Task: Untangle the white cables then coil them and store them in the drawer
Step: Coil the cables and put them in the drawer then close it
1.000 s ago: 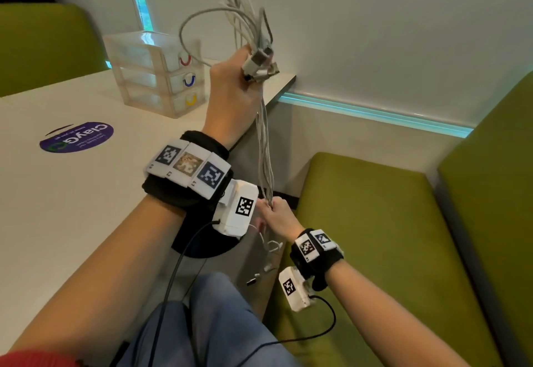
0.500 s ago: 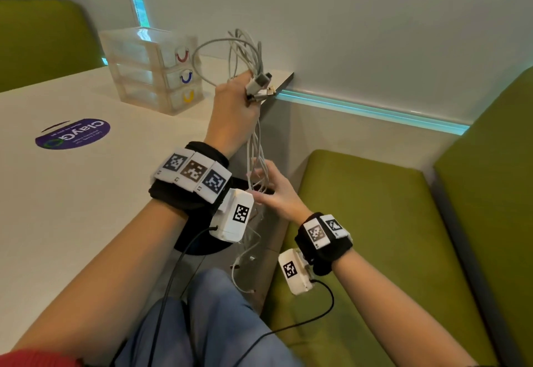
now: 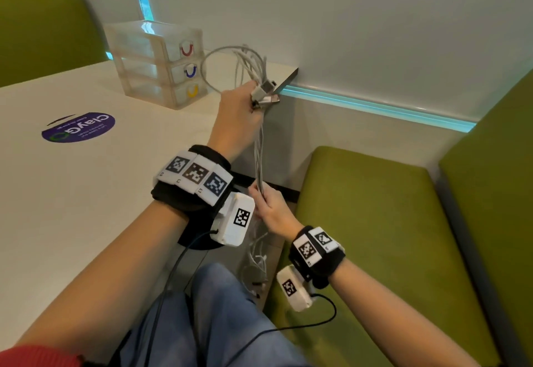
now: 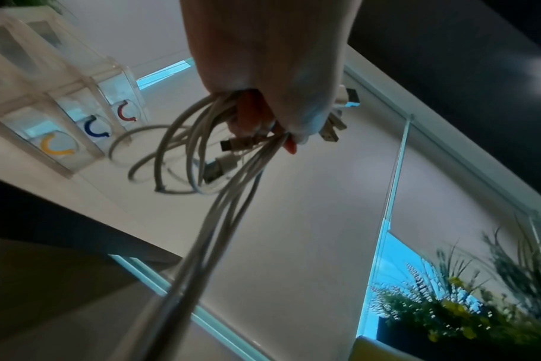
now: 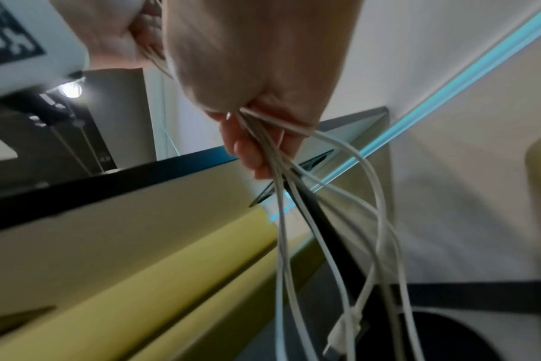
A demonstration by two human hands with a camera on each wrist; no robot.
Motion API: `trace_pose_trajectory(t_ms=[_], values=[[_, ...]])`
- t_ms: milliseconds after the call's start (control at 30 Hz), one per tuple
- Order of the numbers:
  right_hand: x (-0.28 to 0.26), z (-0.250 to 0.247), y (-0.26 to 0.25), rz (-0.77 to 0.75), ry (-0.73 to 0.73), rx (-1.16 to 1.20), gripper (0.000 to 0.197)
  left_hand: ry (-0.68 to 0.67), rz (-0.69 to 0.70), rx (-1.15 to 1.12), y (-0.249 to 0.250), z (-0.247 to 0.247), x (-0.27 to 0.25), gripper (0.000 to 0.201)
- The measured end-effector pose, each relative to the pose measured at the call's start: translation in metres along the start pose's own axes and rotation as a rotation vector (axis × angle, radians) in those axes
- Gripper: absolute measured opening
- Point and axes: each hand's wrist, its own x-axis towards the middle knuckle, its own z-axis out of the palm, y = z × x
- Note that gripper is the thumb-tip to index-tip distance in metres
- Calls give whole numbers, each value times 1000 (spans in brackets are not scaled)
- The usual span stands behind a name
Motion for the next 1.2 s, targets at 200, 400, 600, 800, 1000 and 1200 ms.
trace_pose_trajectory(t_ms=[200,400,600,800,1000,1200], values=[[12,-38,-14,46,-111,-37,54,-51,-88,139,-14,8,-14,26],[25,-28,-39,-75,5,36,9,-71,-43,142,-3,15,-13,23],[27,-27,-11,17,-18,-172,22,-549,-274,321,12,-2,-8,17],[19,-41,23,327,-596,-722,32,-492,-237,250,25,-19,11,21],[25,-79,-24,7,-5,-428,49,-102,-172,-166,27,-5,5,43],[25,-37,-71,-143,-114,47,14,67,-125,-330,42,9,1,50]])
